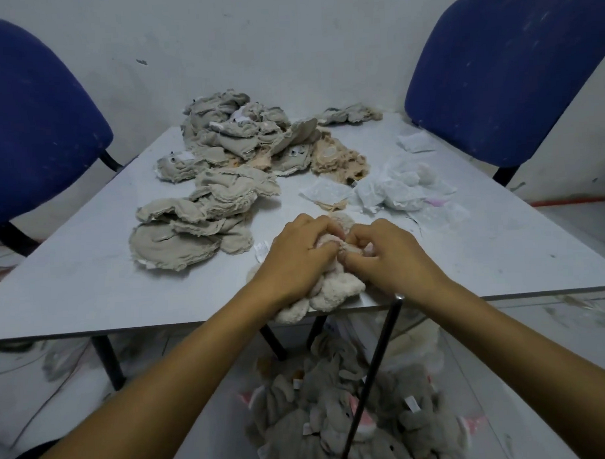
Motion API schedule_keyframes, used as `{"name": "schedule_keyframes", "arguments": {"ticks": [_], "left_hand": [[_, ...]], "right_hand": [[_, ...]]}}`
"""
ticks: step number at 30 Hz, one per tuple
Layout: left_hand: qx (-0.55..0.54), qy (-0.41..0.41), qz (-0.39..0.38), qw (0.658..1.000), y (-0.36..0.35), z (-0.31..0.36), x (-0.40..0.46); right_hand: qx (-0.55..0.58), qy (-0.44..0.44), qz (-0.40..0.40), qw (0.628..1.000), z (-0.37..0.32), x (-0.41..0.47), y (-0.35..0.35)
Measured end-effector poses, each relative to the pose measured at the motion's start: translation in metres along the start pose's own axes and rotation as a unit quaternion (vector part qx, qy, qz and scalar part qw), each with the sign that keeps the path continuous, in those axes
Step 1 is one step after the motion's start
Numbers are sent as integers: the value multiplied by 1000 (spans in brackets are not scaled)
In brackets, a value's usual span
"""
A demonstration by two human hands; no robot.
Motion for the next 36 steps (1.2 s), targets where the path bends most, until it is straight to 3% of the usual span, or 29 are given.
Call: {"name": "schedule_keyframes", "arguments": {"ticks": [3, 5, 9, 11, 13, 17, 19, 25, 29, 33, 36], "left_hand": [[-73, 6, -43, 996, -2, 4, 1], [-122, 21, -30, 992, -2, 3, 3], [4, -11, 161, 987, 13, 12, -8], [9, -19, 198, 980, 17, 12, -12], [-22, -2, 143, 989, 15, 5, -5], [-18, -27, -83, 996, -7, 6, 0], [13, -35, -121, 992, -11, 3, -5], [37, -56, 114, 991, 19, 6, -13], [-60, -18, 90, 994, 14, -2, -12], [3, -56, 89, 994, 11, 2, -9], [28, -122, 66, 990, 10, 11, -10]], "right_hand": [[23, -7, -2, 1000, 1, -3, 2], [32, 11, -6, 999, -2, -6, 1], [45, 43, 15, 998, -12, -7, -1], [63, 32, 26, 997, -11, -4, -2], [69, 19, 34, 997, -7, -5, -1], [94, -8, 69, 993, 6, -10, 3], [106, -24, 63, 992, 10, -8, 3], [155, -22, 4, 988, 6, -6, -4], [210, -43, 8, 977, 6, -5, -6], [209, -78, 8, 975, 9, -4, -4], [224, -90, 64, 968, 16, 1, 10]]}}
Point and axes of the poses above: each hand's wrist, its own x-axis towards the middle knuckle, its own y-axis out of the back of the hand, z = x × y, the point moved 8 cm from there along x, towards the middle knuckle, and after that the axes turned 11 degrees about x, right-handed, at the moved point
